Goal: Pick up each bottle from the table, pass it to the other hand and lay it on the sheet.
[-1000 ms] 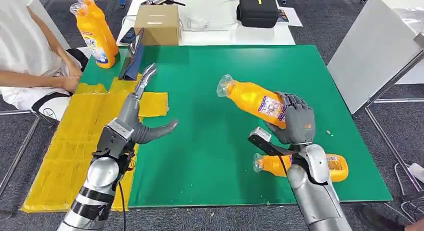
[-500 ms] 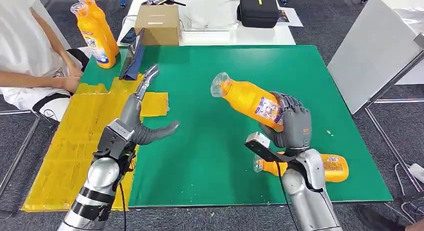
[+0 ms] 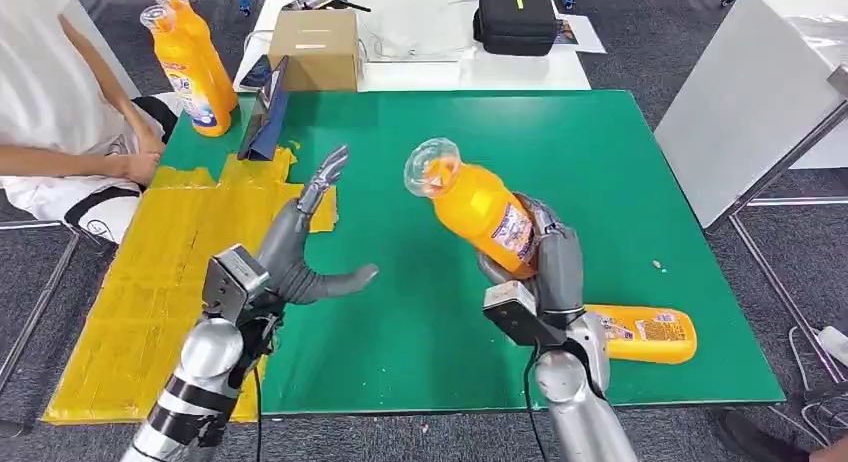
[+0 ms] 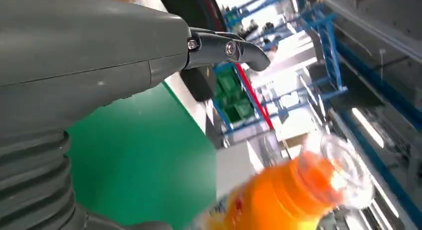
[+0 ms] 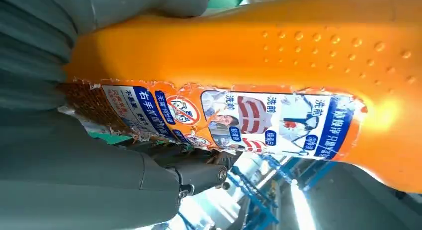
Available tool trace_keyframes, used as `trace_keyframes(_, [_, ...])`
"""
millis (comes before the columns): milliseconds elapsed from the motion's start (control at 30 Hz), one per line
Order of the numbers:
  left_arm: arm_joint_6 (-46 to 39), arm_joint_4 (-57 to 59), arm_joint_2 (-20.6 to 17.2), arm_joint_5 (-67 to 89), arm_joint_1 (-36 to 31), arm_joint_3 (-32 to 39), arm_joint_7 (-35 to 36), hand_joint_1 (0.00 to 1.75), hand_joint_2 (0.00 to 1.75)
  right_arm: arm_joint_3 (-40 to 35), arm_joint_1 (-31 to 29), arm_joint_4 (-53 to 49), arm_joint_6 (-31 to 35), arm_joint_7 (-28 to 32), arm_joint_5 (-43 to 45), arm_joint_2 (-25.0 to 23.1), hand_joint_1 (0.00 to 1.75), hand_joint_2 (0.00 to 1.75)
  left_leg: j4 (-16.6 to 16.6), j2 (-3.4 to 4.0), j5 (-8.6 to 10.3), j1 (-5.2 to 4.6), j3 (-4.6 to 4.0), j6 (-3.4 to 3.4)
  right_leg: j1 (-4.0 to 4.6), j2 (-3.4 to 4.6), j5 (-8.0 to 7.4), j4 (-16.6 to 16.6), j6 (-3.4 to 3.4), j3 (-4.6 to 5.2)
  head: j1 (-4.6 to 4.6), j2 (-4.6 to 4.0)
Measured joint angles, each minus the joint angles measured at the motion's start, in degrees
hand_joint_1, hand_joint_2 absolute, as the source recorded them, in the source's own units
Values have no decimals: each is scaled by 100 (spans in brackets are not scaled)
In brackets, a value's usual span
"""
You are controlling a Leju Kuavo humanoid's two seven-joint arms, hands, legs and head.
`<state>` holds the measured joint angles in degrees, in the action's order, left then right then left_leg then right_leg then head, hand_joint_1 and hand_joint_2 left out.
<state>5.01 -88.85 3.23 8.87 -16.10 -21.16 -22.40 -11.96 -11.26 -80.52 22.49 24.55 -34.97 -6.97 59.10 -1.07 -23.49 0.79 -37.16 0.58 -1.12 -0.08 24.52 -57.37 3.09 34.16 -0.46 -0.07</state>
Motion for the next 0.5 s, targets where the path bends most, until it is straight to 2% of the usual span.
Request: trace_keyframes(500, [326, 11, 2, -577, -24, -404, 26, 0, 175, -378, -130, 389, -4, 120, 177, -411, 175, 175, 0, 0, 0, 0, 0, 0, 0, 0, 0, 0, 0, 1, 2, 0])
